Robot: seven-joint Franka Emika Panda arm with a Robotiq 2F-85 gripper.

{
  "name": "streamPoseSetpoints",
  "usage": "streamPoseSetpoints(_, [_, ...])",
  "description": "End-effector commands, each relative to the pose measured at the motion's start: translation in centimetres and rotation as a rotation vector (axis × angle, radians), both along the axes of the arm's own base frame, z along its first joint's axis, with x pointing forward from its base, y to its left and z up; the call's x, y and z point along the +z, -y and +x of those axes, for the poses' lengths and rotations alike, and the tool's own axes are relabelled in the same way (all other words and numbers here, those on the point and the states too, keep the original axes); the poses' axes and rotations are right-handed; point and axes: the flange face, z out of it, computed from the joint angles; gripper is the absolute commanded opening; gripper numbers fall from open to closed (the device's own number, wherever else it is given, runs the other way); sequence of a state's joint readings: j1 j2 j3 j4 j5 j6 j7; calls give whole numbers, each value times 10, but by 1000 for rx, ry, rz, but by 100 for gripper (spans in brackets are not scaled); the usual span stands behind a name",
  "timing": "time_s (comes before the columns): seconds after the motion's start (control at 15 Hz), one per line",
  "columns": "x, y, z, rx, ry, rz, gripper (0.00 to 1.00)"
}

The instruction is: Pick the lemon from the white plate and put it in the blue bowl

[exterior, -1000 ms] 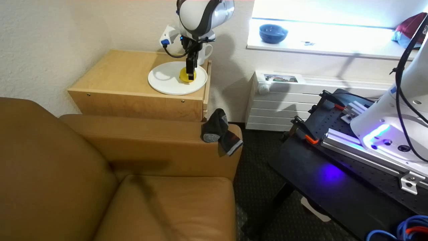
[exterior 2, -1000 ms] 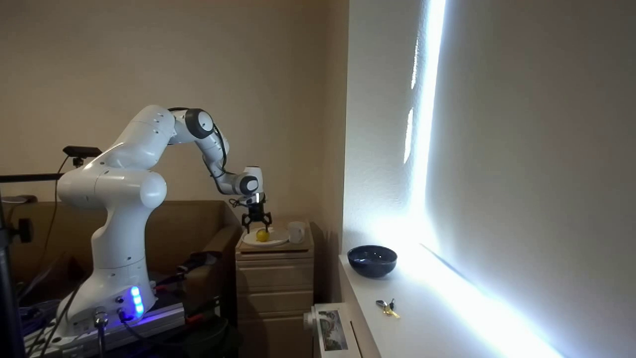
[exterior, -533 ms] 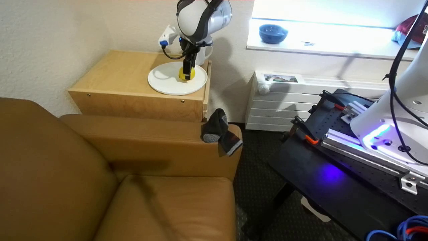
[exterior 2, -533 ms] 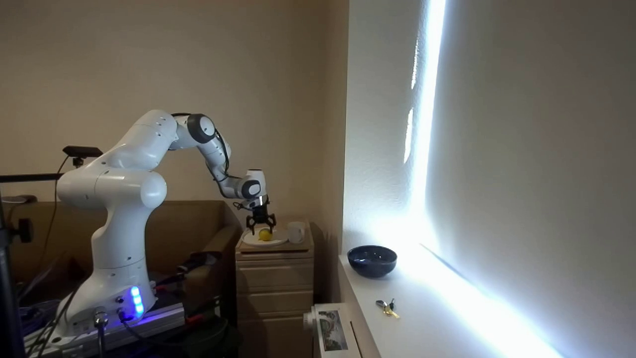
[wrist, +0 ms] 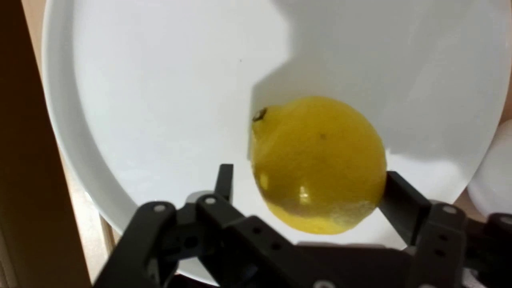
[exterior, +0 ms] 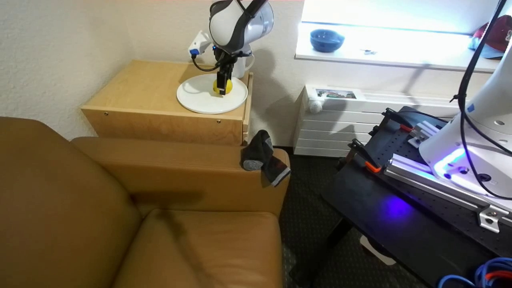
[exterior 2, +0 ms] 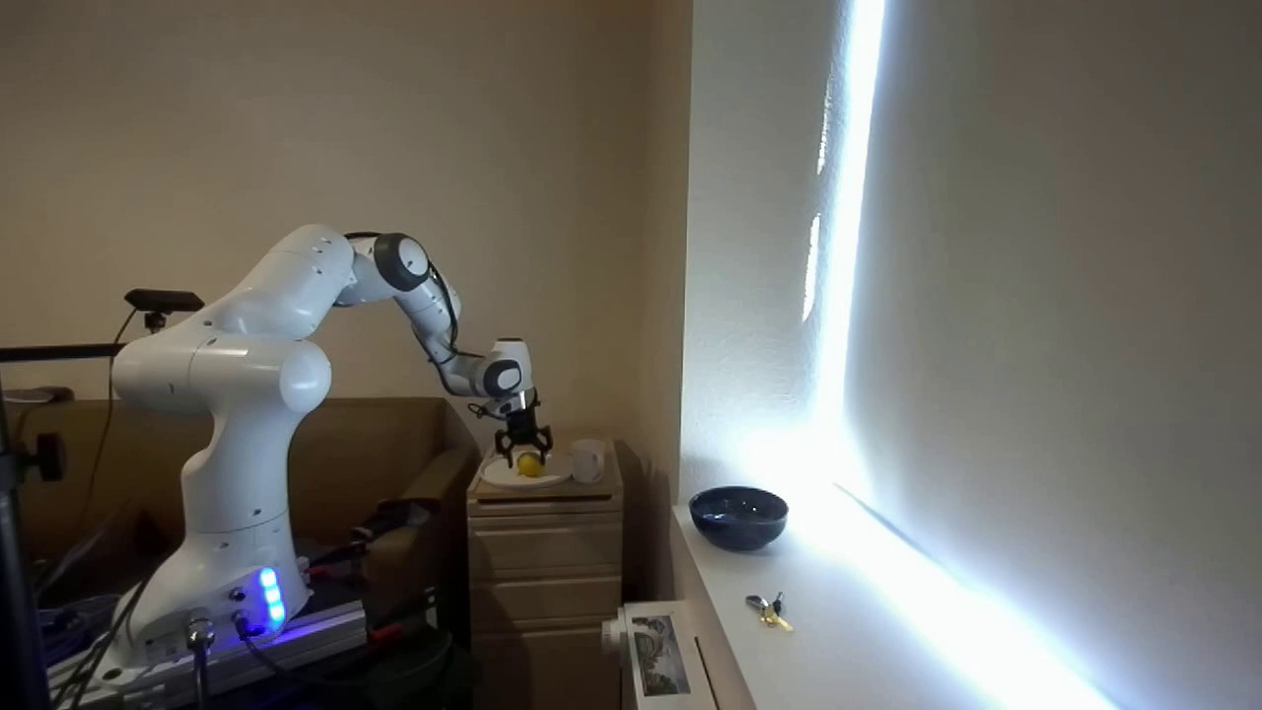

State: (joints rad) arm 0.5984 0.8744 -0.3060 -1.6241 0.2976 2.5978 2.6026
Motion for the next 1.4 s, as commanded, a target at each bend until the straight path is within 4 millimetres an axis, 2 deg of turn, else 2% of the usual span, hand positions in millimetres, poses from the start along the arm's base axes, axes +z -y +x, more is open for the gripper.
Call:
streamPoseSetpoints(0.0, [-11, -10, 0, 0, 0, 6, 60])
streamPoseSetpoints(0.13, [-10, -10, 1, 0, 4, 7, 49])
streamPoseSetpoints(0.4, [-8, -10, 2, -1, 1, 6, 45])
streamPoseSetpoints(0.67, [27, -3, 4, 29, -38, -17, 45])
streamPoseSetpoints(0.8, [48, 4, 2, 52, -87, -39, 45])
streamPoseSetpoints(0.93, [78, 18, 1, 81, -118, -90, 45])
streamPoseSetpoints(1.07, [114, 32, 1, 105, -127, -134, 45])
streamPoseSetpoints(1.33, [196, 83, -10, 122, -170, -126, 45])
